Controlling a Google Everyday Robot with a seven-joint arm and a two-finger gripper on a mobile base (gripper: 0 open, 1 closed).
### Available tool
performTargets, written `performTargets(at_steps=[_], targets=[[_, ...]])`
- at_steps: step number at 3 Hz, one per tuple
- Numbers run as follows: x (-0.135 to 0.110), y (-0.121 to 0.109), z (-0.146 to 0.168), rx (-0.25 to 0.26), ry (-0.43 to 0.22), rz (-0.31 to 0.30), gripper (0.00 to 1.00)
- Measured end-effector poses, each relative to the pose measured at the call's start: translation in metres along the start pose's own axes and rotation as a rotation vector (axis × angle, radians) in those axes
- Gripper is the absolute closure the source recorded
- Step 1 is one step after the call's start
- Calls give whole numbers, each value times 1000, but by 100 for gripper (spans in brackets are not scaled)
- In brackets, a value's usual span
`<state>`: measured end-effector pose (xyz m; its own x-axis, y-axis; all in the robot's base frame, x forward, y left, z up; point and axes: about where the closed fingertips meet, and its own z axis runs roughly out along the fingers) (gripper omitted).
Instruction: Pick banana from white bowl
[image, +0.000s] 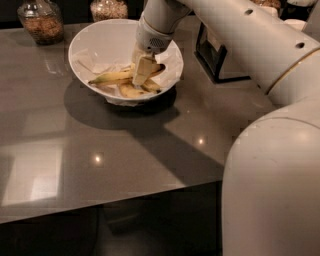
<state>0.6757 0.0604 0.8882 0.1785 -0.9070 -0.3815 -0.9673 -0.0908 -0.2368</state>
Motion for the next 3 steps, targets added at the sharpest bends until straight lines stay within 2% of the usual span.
performTargets(at_steps=[1,3], targets=[[3,0,3,-6,6,5,57],[11,5,0,-8,1,17,99]])
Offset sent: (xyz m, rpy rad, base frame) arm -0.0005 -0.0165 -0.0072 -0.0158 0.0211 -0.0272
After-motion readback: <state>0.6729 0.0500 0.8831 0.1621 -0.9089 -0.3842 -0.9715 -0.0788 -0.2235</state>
